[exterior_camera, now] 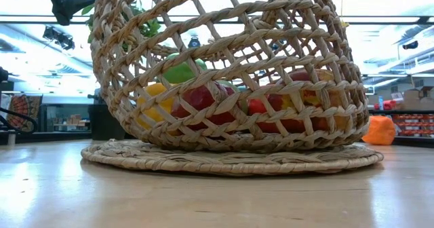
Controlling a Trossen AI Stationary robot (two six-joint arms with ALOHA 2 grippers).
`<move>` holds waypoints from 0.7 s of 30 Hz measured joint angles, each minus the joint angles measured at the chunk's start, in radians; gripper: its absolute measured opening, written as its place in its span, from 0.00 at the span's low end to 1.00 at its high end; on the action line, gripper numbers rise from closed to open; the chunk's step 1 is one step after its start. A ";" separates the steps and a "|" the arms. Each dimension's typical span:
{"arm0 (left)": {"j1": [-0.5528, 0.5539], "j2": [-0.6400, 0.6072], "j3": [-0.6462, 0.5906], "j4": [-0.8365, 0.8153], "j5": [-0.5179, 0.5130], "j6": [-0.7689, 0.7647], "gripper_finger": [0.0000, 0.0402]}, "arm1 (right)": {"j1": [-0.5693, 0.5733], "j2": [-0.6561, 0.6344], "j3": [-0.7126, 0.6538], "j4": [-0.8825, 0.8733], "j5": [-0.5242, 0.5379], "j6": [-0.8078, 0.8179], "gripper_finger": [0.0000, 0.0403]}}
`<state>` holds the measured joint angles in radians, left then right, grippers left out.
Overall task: Build produce basket
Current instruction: Put the green cucumber into the brown basket
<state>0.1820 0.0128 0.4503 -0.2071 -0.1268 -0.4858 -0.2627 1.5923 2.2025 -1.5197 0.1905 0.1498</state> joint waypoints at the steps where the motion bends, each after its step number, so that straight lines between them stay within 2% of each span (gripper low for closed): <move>1: 0.000 0.000 0.000 0.000 0.000 0.000 0.97 | -0.006 -0.018 -0.035 0.021 0.000 0.022 0.99; 5: 0.000 0.000 0.000 0.000 0.000 0.000 0.97 | 0.007 -0.091 -0.204 0.090 -0.054 0.138 0.99; 10: 0.000 0.000 0.000 0.000 0.000 0.000 0.97 | 0.116 -0.197 -0.442 0.117 -0.161 0.259 0.99; 14: 0.000 0.000 0.000 0.000 0.000 0.000 0.97 | 0.239 -0.295 -0.627 0.155 -0.172 0.353 0.99; 21: 0.000 0.000 0.000 0.000 0.000 0.000 0.97 | 0.405 -0.434 -0.907 0.335 -0.195 0.576 0.99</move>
<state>0.1820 0.0128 0.4507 -0.2070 -0.1269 -0.4858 0.1423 1.1584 1.2954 -1.1847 -0.0043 0.7256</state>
